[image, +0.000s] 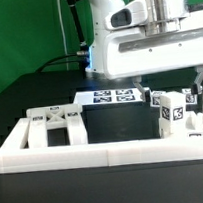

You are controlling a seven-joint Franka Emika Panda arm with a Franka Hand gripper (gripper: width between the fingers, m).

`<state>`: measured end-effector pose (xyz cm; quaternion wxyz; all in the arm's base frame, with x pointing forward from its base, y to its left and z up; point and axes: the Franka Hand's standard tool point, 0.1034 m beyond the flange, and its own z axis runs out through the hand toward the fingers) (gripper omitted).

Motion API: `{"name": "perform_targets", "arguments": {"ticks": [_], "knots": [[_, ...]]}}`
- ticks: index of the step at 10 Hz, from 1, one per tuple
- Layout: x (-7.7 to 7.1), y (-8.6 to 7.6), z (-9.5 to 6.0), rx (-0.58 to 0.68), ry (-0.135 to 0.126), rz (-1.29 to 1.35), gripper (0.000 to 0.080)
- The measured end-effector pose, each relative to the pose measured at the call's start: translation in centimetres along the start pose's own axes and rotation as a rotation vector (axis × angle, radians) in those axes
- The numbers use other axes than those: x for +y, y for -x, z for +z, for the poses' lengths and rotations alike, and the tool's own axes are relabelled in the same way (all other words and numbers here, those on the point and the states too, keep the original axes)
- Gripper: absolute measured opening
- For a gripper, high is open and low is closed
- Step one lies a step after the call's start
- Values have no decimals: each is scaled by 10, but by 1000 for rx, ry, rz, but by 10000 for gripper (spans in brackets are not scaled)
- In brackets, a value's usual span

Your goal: Assemble chair

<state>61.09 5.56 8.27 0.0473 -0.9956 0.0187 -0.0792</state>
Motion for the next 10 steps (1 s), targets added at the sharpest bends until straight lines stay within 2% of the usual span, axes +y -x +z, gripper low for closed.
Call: {"name": "perform_targets", "arguments": {"ticks": [2,5,6,7,8,9,10], "knots": [[0,1,2,-5,10,-167,649],[2,2,2,-7,10,-322,649],[2,2,2,-7,10,-329,536],[2,2,2,-7,10,-317,536],[2,2,2,-7,10,-304,368],[1,2,2,-5,9,-268,287],[1,2,2,-5,9,-213,287]]}}
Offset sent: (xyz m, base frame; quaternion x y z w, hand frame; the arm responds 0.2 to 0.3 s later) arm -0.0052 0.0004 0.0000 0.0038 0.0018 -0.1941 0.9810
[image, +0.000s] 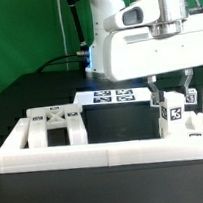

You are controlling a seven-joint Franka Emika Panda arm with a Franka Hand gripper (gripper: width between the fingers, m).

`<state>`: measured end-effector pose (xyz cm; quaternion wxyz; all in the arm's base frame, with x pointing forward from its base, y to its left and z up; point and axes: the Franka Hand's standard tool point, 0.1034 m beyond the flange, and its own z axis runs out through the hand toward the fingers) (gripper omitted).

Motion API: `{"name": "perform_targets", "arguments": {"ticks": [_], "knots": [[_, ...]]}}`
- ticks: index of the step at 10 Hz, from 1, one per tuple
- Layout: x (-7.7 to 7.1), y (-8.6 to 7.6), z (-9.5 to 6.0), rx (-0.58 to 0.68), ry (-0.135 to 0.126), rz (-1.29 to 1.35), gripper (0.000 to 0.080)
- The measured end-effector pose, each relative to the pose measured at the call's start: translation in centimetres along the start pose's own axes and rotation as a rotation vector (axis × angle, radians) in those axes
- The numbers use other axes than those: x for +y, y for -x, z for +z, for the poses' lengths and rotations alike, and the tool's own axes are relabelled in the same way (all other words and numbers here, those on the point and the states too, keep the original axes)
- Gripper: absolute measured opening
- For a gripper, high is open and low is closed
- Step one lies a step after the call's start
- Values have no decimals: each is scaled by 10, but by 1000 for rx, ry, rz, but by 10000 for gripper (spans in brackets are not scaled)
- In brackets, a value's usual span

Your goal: Assemble chair

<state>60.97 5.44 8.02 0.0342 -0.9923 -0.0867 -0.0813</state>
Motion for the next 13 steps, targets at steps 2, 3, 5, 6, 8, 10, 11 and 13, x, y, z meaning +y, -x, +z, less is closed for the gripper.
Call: {"name": "perform_targets", "arguments": {"ticks": [2,3,5,6,8,10,11,13], "knots": [[0,-1,0,7,-12,219,287],[1,-1,0,10,-19,319,287],[1,-1,0,8,-20,569,287],[2,-3,0,18,-24,676,288],[1,-3,0,17,-24,877,290],[0,-4,-1,11,-22,1103,291],[-2,-4,-1,0,-16,1196,291],[-2,-4,-1,1,-21,1250,296]]}}
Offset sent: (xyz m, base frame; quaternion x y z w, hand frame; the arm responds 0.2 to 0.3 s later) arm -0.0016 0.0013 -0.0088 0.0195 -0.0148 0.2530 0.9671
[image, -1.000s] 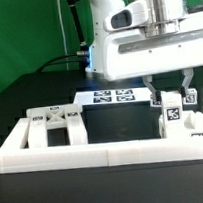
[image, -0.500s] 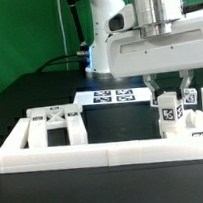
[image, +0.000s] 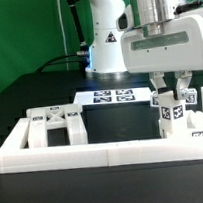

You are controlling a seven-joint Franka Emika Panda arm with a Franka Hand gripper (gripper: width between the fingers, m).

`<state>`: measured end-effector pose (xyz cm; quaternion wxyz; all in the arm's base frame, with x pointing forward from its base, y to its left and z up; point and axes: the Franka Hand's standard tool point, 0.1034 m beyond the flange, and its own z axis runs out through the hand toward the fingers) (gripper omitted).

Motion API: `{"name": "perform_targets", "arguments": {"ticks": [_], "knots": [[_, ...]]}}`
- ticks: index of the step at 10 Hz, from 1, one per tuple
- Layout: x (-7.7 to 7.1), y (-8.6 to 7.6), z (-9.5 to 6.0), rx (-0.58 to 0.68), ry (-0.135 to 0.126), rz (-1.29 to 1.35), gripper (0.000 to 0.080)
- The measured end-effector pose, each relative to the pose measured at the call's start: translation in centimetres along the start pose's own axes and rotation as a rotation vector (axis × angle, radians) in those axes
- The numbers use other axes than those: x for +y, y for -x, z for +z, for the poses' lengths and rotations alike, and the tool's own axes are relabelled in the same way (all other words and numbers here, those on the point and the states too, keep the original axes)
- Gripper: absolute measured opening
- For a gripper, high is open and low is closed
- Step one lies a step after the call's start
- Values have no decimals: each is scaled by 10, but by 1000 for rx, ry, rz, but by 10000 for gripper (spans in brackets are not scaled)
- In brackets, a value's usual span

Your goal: Assemble chair

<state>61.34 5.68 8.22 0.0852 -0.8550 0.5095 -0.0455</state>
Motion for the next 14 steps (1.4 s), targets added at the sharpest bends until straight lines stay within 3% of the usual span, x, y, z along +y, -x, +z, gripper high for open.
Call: {"name": "perform_targets", "arguments": {"ticks": [1,2,6,14], "knots": [[0,0,0,0,0,-14,489],[-1,0,-3,-3,0,-112,601],[-1,-1,-4,-3,0,-565,648],[2,-5,-2,0,18,-1235,649]]}}
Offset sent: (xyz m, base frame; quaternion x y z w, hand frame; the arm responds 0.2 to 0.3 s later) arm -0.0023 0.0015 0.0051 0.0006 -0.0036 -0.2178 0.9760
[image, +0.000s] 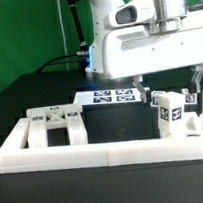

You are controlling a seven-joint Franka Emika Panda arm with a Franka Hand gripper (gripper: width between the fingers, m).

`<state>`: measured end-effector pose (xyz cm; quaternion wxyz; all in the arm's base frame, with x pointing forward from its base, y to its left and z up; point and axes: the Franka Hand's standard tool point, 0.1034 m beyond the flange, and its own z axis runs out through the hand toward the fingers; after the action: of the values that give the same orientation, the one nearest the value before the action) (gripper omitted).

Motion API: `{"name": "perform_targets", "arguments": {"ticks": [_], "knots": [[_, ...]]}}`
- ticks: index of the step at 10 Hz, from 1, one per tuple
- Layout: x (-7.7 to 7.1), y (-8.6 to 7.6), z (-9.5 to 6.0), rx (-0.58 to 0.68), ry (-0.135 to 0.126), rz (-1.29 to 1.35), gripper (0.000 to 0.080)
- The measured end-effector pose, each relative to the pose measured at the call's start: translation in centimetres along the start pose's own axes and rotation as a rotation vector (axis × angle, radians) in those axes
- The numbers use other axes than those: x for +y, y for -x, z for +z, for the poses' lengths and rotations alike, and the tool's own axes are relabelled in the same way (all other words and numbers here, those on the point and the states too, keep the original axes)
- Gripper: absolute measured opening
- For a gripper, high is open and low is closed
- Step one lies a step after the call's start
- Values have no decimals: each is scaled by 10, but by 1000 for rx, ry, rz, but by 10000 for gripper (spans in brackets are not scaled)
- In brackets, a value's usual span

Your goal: Assemble chair

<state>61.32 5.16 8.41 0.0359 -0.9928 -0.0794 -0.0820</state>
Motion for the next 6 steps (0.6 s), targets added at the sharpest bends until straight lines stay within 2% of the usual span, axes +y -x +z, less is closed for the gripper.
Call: {"name": "perform_targets", "arguments": {"ticks": [1,3,4,5,6], "knots": [[3,0,1,-2,10,-113,649],[5,1,1,-4,14,-138,649],[5,1,1,-4,14,-136,506],[5,1,1,-4,13,-127,506],[5,1,1,-4,13,-112,368]]}}
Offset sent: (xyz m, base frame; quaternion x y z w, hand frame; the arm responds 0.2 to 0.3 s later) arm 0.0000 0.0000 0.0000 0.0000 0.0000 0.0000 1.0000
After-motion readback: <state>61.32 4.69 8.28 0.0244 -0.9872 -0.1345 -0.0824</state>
